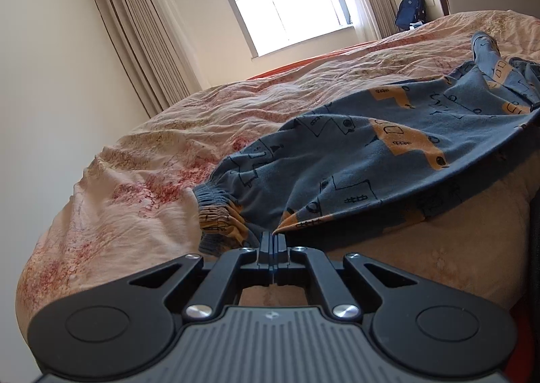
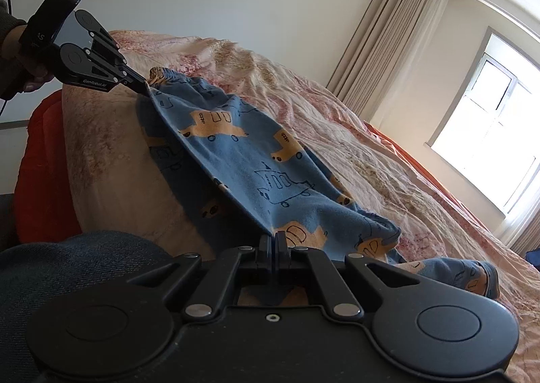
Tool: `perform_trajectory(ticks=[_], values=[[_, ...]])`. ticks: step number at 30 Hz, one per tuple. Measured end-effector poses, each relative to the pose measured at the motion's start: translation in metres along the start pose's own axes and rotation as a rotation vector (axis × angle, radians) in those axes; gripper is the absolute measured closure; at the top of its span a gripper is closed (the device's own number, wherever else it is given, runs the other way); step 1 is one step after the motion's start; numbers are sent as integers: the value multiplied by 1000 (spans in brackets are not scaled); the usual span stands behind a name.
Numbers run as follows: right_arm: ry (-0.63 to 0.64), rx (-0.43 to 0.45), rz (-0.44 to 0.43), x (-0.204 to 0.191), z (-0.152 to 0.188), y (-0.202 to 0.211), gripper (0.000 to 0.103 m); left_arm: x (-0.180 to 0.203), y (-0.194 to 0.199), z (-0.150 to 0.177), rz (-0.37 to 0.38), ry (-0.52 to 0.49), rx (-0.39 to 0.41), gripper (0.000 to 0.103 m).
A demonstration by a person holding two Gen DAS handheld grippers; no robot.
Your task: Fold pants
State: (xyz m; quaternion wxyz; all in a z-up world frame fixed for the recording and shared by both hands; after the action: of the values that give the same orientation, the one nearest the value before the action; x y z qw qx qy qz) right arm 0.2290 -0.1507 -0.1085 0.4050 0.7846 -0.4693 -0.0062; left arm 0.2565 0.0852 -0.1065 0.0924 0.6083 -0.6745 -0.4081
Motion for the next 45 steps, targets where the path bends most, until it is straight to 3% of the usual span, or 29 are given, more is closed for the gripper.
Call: perform_trajectory(ticks=[5,8,10,11,12,14,16,18,21,26,31,33,38,42,45], values=[[-51,-29,-25,-2,12,-17,102,1,-8,2,34,45,-35,103],[-83,-21,-31,0,15,-19,95,-1,-6,3,45,86,-54,99],[-106,-6,-29,2,16,-17,84,0,-3,3,62,123,-74,87],[-120,1,-34,3,17,-16,82,1,0,3,72,146,-83,71],[-134,8,-35,5,18,-15,77,3,4,2,76,173,-86,41],[-167,26,-37,9,20,-10,62,5,13,-3,77,238,-78,10],[-213,49,-23,18,24,-3,23,12,23,-11,107,282,-53,8],[-266,76,-8,27,31,7,12,24,28,-22,151,310,-43,0],[-359,94,25,45,49,21,1,46,34,-44,220,370,-16,1],[-559,96,100,84,91,45,1,98,37,-89,390,457,19,1],[-790,75,158,130,141,63,0,171,34,-133,542,477,-2,1],[-895,55,142,150,161,64,1,196,31,-145,585,492,-5,0],[-1070,18,-2,195,184,47,4,241,17,-148,615,503,-24,1],[-1099,-17,-45,220,190,30,29,251,4,-138,535,482,-35,1],[-1083,-51,-39,227,191,19,50,250,8,-140,556,485,-1,0]])
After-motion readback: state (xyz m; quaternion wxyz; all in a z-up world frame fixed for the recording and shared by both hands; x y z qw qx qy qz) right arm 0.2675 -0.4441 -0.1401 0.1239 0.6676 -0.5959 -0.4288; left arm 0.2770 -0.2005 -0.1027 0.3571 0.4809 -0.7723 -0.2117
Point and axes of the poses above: each gripper's, at about its wrist camera, not at the fingertips, and y roughly against the way its jaws point, x to its right, z to its underside, the point moved 9 cm from there along -y, roughly the way its jaws point, and after that the axes turned 10 degrees about -x, right-handed, at the moved point
